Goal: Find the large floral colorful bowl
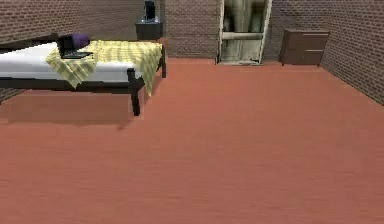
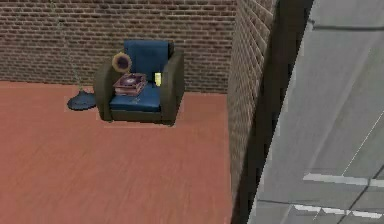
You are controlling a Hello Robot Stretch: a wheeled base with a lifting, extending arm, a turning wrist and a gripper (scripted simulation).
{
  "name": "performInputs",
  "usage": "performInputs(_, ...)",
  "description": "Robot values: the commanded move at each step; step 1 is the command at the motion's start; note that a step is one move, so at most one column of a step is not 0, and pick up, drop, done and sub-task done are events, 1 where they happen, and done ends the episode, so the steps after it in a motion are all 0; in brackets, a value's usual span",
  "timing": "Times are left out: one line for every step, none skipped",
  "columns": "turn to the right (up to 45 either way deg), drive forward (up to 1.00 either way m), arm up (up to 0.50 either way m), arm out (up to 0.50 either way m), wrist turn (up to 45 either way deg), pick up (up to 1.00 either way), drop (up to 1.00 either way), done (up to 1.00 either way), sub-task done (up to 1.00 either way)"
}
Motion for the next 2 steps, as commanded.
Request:
performInputs(0.0, 1.00, 0.00, 0.00, 0.0, 0.00, 0.00, 0.00, 0.00)
performInputs(-3.0, 0.00, 0.00, 0.00, 0.0, 0.00, 0.00, 0.00, 0.00)
